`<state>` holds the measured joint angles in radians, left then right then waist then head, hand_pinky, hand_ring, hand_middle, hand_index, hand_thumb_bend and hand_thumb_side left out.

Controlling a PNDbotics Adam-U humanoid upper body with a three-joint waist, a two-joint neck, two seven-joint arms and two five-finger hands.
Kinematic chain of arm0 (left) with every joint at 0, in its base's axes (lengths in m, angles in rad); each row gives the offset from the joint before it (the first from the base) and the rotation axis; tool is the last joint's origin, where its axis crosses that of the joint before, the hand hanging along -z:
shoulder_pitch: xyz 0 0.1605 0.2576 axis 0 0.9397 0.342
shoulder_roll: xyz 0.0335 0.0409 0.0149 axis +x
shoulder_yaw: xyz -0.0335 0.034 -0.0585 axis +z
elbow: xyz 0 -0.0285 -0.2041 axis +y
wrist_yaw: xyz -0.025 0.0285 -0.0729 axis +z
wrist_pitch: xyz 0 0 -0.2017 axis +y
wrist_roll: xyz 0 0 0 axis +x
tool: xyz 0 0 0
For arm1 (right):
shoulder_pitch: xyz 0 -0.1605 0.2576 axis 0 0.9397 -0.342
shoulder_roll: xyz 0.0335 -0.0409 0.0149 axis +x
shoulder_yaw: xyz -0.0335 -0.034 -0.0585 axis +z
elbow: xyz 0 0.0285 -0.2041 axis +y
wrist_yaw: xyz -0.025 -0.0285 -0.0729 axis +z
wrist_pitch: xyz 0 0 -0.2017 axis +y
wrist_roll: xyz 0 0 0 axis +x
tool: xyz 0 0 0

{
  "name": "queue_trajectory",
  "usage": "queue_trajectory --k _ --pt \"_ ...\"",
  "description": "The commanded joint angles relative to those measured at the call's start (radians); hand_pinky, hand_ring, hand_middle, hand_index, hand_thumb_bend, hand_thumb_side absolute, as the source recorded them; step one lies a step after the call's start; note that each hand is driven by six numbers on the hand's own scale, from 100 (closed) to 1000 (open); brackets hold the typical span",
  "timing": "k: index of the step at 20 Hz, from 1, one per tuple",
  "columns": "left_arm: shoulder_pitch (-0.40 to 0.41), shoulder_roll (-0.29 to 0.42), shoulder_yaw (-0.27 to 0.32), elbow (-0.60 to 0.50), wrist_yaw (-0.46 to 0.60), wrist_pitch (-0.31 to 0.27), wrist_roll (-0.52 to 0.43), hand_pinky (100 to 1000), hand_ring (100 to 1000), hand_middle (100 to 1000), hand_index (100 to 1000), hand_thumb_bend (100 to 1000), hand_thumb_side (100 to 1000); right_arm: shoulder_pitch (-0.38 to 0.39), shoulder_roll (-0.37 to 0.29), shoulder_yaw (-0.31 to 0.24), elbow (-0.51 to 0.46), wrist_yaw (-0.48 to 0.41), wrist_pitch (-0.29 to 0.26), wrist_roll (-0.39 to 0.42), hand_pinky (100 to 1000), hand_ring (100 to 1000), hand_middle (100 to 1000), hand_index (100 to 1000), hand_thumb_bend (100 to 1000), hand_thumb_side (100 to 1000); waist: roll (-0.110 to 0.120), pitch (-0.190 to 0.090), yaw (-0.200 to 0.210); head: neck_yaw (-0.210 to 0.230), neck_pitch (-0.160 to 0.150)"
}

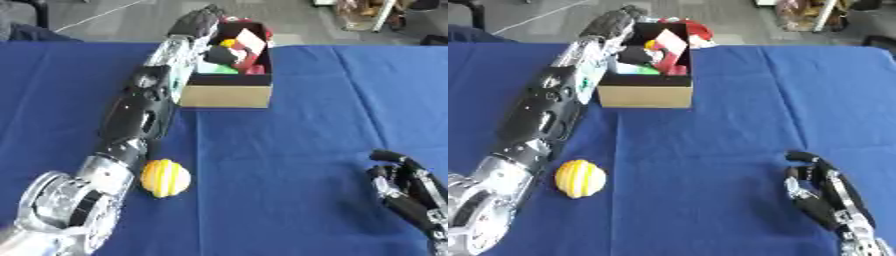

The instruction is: Pick up objects on the table and place them in the box.

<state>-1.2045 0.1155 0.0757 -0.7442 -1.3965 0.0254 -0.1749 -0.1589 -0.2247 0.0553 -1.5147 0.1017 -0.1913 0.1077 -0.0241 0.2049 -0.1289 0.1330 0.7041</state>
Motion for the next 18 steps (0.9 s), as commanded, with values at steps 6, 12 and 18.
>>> queue_trajectory --k 6,12,18 --pt "-0.029 0.137 -0.085 -0.175 0.200 -0.265 -0.090 855 839 889 1000 436 417 -0.004 -0.020 -0.010 -0.014 0.001 -0.004 0.000 756 666 747 804 100 235 0.021 -0.041 0.010 -0.009 0.008" --pt "0.030 0.318 -0.272 -0.314 0.458 -0.579 -0.321 872 853 877 997 588 344 0.003 -0.031 -0.018 -0.013 0.008 -0.005 -0.003 756 666 747 804 100 240 0.036 -0.051 0.023 -0.028 0.016" --pt "0.114 0.443 -0.466 -0.436 0.664 -0.738 -0.554 870 844 860 977 605 443 0.012 -0.038 -0.020 -0.015 0.013 -0.009 -0.003 756 666 747 805 100 249 0.050 -0.066 0.038 -0.038 0.032"
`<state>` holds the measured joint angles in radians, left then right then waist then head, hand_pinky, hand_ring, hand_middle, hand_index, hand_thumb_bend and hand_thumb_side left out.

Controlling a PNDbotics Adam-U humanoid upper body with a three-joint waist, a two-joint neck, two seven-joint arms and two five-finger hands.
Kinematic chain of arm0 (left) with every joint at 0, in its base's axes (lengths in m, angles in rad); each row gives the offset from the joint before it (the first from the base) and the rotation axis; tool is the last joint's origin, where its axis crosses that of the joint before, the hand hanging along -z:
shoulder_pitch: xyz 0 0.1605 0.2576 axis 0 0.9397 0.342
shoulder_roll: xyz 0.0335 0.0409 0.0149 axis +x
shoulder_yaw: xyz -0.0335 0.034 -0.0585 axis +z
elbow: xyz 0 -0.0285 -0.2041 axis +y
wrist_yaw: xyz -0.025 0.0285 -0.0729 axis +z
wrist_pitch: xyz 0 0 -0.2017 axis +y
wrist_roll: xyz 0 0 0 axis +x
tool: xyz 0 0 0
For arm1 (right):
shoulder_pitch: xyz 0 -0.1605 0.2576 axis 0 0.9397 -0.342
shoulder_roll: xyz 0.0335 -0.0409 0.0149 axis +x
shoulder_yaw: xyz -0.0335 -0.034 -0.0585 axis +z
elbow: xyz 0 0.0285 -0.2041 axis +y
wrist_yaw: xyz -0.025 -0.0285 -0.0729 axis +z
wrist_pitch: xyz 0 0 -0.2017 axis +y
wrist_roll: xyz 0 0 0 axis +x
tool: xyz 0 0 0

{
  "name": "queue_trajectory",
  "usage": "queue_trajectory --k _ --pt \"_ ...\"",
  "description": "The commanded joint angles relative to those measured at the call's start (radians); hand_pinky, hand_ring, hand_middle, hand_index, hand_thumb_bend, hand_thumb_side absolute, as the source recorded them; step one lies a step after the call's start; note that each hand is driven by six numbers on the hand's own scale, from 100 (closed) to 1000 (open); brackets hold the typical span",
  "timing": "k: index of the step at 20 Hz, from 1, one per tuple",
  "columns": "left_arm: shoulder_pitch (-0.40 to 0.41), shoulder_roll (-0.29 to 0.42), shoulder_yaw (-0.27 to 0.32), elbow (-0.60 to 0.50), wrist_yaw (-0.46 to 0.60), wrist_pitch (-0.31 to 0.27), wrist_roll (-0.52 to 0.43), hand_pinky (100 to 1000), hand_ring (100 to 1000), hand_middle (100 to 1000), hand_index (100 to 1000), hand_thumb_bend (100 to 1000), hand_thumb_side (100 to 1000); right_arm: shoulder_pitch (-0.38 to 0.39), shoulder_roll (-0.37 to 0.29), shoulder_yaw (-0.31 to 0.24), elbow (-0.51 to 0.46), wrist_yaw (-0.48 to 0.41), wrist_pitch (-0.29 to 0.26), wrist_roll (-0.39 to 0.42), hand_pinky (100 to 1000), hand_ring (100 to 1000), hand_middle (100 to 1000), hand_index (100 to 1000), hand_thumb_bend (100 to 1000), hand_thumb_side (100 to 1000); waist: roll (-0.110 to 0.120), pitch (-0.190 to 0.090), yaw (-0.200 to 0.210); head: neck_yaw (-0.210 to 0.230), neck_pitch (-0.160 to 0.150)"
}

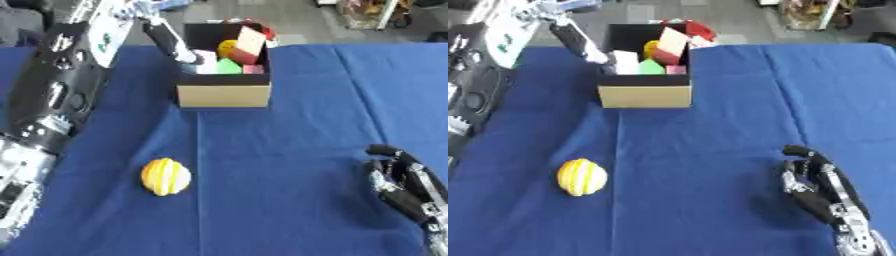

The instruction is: Pick up objects on the table and place them in the box.

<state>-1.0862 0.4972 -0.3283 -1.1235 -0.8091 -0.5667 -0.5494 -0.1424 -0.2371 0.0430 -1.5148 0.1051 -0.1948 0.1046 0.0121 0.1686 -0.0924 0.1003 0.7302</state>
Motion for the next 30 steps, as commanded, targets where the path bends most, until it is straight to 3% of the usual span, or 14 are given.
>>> queue_trajectory --k 1,5,12,21,25,30 --pt "0.009 0.072 -0.090 -0.072 0.113 -0.161 -0.216 869 841 856 974 584 467 -0.004 -0.026 -0.008 -0.016 0.010 -0.006 0.000 756 666 747 805 100 251 0.015 -0.031 0.003 -0.006 0.006" --pt "0.055 0.098 -0.173 -0.093 0.238 -0.176 -0.342 862 831 848 968 540 588 -0.011 -0.023 -0.012 -0.026 0.012 -0.014 0.000 756 666 747 805 100 292 0.020 -0.039 0.006 -0.005 0.008" --pt "0.132 0.091 -0.229 -0.052 0.241 -0.185 -0.357 861 834 866 976 538 672 -0.032 -0.013 -0.018 -0.109 -0.015 -0.036 0.015 757 665 745 804 100 425 0.023 -0.046 0.002 -0.001 0.006" --pt "0.164 0.083 -0.286 0.048 0.188 -0.266 -0.358 859 828 847 962 547 639 -0.033 -0.016 -0.022 -0.168 -0.049 -0.020 0.044 758 666 746 804 100 428 0.029 -0.047 0.001 -0.005 0.012" --pt "0.150 0.106 -0.296 0.047 0.242 -0.296 -0.358 859 825 842 960 542 632 -0.022 -0.024 -0.027 -0.165 -0.043 -0.016 0.042 758 667 746 804 100 425 0.036 -0.055 0.015 -0.017 0.024" --pt "0.151 0.149 -0.309 -0.003 0.342 -0.282 -0.358 860 826 841 960 526 587 -0.003 -0.034 -0.035 -0.156 -0.033 -0.014 0.033 758 667 746 805 100 424 0.047 -0.073 0.045 -0.036 0.039"
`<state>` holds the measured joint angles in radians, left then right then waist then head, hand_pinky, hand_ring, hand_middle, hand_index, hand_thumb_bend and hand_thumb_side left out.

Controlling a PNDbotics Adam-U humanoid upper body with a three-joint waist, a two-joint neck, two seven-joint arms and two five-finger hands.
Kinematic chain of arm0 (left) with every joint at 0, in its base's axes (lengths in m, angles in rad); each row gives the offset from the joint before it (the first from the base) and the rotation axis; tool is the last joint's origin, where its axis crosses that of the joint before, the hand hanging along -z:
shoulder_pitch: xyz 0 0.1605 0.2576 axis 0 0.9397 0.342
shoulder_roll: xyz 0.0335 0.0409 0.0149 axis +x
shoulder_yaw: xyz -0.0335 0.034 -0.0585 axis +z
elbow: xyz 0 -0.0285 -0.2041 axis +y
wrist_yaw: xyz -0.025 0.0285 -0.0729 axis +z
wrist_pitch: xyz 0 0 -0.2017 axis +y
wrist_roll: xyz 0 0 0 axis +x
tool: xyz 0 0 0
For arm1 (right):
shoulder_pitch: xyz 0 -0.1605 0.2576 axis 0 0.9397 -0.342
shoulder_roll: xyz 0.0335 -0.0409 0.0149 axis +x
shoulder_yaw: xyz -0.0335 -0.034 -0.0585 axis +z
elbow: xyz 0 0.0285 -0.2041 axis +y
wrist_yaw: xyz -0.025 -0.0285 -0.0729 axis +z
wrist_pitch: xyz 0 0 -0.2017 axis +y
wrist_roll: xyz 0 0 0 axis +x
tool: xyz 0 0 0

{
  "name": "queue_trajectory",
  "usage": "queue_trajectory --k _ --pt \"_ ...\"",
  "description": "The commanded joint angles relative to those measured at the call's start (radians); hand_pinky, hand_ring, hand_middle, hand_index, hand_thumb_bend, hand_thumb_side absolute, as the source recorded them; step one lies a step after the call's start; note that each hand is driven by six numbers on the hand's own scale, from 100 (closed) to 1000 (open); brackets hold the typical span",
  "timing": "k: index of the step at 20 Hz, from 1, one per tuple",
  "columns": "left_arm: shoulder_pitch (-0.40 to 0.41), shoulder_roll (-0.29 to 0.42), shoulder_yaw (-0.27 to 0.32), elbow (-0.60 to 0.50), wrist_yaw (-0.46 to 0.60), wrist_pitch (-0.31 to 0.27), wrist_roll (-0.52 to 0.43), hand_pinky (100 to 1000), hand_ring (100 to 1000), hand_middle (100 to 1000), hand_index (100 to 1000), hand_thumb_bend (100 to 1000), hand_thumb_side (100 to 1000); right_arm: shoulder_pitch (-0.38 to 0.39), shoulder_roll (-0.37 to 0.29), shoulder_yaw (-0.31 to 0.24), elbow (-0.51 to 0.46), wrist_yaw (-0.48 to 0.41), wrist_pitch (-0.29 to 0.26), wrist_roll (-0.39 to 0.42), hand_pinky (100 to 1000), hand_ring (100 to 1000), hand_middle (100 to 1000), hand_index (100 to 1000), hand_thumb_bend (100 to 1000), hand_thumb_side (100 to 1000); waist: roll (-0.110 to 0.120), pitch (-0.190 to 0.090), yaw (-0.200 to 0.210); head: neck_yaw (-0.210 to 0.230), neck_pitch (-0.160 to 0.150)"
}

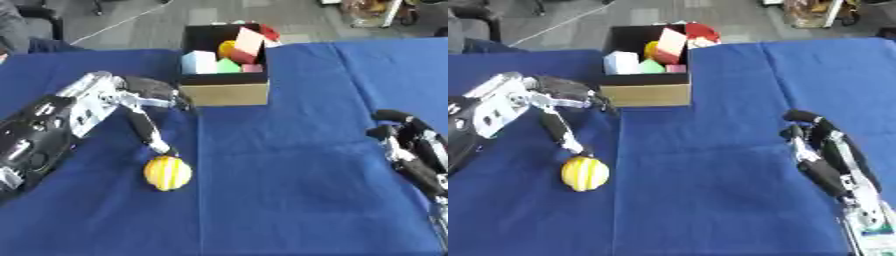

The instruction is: Pick up objects on the table and place them in the box.

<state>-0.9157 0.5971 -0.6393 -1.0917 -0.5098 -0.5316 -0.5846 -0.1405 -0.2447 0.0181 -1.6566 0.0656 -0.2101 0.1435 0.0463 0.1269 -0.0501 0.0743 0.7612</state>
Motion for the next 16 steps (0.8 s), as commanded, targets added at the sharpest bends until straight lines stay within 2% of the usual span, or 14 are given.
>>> queue_trajectory --k 1,6,11,13,14,16 --pt "-0.015 0.055 -0.001 -0.048 0.053 -0.310 -0.322 859 826 841 959 522 579 -0.002 -0.027 -0.010 -0.013 0.008 0.001 -0.006 757 667 746 805 100 425 0.014 -0.034 0.008 -0.013 0.008" --pt "0.020 0.053 -0.027 -0.094 0.058 -0.289 -0.322 858 824 838 957 510 544 0.002 -0.023 -0.005 -0.008 0.013 0.000 -0.002 758 667 746 805 100 424 0.012 -0.045 0.013 -0.020 0.009" --pt "0.060 0.053 -0.055 -0.116 0.009 -0.306 -0.322 858 825 838 955 524 541 0.001 -0.023 -0.005 -0.003 0.016 -0.002 -0.003 758 667 746 805 100 423 0.011 -0.046 0.012 -0.016 0.009" --pt "0.073 0.054 -0.054 -0.135 -0.020 -0.314 -0.322 860 830 843 956 591 518 0.000 -0.023 -0.004 -0.002 0.017 -0.002 -0.002 758 668 746 805 100 423 0.012 -0.046 0.012 -0.016 0.009" --pt "0.081 0.054 -0.054 -0.141 -0.037 -0.317 -0.322 861 830 844 957 559 552 0.000 -0.022 -0.003 -0.002 0.017 -0.002 -0.001 758 668 746 805 100 423 0.012 -0.045 0.011 -0.016 0.009" --pt "0.095 0.052 -0.056 -0.144 -0.063 -0.322 -0.322 862 832 847 958 563 563 0.000 -0.022 -0.003 -0.002 0.017 -0.002 -0.001 758 668 746 805 100 422 0.012 -0.045 0.009 -0.016 0.009"
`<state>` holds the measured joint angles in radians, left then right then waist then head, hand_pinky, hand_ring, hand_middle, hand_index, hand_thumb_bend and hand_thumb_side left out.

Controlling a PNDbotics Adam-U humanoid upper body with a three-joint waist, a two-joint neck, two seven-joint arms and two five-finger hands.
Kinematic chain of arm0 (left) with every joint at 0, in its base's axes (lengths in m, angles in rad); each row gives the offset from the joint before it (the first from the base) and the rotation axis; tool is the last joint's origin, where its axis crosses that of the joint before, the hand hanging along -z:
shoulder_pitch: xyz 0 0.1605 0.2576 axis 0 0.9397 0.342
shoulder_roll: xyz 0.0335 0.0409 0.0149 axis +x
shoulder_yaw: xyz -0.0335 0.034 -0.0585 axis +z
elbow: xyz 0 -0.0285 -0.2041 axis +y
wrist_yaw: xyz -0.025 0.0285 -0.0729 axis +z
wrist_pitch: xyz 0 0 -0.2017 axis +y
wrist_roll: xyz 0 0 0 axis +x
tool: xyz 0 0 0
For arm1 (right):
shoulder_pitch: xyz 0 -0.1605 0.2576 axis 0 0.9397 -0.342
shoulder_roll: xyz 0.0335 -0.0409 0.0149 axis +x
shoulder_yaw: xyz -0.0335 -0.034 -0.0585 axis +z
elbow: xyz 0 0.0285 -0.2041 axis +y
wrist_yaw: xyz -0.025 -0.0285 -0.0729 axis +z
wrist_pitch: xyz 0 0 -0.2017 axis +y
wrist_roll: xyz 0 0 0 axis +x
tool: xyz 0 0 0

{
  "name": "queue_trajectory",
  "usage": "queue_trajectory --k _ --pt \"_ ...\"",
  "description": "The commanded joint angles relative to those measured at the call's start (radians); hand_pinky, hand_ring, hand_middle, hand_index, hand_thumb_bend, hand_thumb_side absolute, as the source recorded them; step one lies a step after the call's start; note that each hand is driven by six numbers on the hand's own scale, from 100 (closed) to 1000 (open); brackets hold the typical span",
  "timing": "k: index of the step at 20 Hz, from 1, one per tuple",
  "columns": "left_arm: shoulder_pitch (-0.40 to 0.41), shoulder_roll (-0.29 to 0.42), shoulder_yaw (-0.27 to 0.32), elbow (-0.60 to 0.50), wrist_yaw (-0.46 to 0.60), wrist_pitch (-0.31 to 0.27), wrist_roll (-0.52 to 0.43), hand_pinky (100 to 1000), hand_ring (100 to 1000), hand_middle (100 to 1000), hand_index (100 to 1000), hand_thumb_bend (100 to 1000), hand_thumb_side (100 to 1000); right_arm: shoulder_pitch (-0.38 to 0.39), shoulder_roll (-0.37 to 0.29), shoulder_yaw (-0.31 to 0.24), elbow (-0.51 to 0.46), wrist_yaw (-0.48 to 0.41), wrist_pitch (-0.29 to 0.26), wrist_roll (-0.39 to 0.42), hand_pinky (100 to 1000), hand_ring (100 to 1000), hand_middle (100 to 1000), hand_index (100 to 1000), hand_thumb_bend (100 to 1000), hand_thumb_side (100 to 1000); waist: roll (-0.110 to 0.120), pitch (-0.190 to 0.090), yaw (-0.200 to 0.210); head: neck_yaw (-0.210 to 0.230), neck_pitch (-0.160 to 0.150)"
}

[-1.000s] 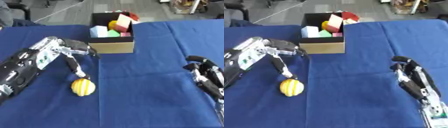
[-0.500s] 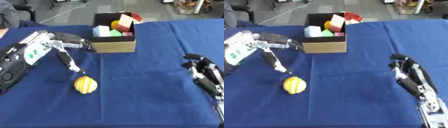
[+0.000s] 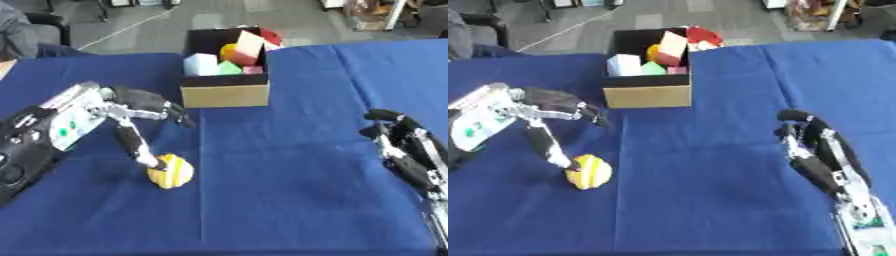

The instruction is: Pick up objects on the table and place them in the box.

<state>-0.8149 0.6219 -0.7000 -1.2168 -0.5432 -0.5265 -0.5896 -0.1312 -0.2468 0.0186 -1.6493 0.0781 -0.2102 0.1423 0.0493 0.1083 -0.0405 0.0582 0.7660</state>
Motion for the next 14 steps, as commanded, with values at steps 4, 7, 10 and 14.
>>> queue_trajectory --k 4,7,10,14 --pt "0.019 0.018 0.004 -0.015 -0.086 -0.341 -0.317 863 831 848 959 579 583 -0.011 -0.019 -0.003 -0.009 0.006 -0.002 0.001 758 668 746 805 100 423 0.007 -0.027 -0.005 0.003 0.004" --pt "0.030 0.015 0.000 -0.003 -0.104 -0.353 -0.317 862 827 840 955 576 594 -0.011 -0.019 -0.002 -0.008 0.006 -0.002 0.001 758 668 746 805 100 422 0.008 -0.027 -0.006 0.005 0.004" --pt "0.035 0.011 -0.006 0.010 -0.114 -0.364 -0.317 847 798 806 928 546 551 -0.011 -0.018 -0.001 -0.008 0.007 -0.002 0.002 758 668 746 805 100 422 0.009 -0.027 -0.007 0.006 0.004" --pt "0.046 0.002 -0.001 0.023 -0.121 -0.364 -0.317 788 708 680 806 483 404 -0.011 -0.018 -0.001 -0.007 0.007 -0.002 0.002 758 668 746 805 100 422 0.008 -0.027 -0.009 0.006 0.004"
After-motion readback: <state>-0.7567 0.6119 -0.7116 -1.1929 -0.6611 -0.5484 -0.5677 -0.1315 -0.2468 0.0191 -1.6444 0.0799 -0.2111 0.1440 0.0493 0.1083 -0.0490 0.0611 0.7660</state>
